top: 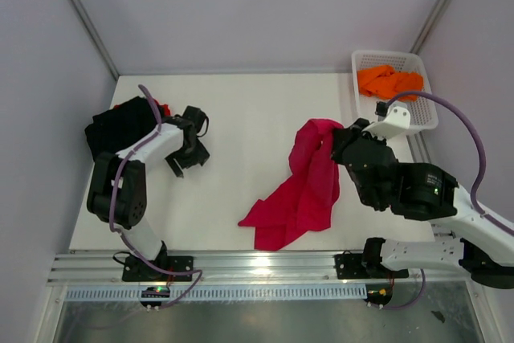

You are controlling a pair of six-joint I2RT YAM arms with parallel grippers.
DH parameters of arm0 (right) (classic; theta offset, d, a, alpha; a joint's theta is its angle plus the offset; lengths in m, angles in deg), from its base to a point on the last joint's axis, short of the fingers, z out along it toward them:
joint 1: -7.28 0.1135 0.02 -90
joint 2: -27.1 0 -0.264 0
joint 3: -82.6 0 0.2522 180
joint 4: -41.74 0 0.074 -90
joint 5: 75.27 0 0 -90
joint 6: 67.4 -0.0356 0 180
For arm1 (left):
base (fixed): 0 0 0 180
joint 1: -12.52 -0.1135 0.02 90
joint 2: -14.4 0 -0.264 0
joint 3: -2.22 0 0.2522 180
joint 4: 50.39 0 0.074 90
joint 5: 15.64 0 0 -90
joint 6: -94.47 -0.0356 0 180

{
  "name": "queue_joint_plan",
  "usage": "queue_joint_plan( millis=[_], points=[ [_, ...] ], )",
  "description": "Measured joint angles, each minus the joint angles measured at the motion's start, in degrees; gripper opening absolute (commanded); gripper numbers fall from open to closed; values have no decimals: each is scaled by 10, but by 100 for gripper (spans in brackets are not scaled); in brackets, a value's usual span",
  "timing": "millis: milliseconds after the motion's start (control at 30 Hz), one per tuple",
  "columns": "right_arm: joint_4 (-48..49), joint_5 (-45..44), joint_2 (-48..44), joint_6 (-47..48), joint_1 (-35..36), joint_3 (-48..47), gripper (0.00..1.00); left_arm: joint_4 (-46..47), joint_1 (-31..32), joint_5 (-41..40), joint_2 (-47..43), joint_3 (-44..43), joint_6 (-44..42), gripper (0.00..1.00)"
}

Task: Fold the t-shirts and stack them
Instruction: Flatten out the tshirt

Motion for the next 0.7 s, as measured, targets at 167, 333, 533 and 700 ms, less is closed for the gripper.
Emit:
queue_joint_plan(
  millis=[167,333,533,700],
  points=[
    [-33,-17,8,-48,0,3,9,23,3,131,4,9,-46,69],
    [-40,-25,38,-60,0,3,9,63,64,257,33,37,-73,70],
    [-43,-33,56,-69,0,3,9,111,156,369,33,77,-52,70],
    [-51,-40,55,-80,0,3,9,127,185,399,39,80,-37,70]
  ],
)
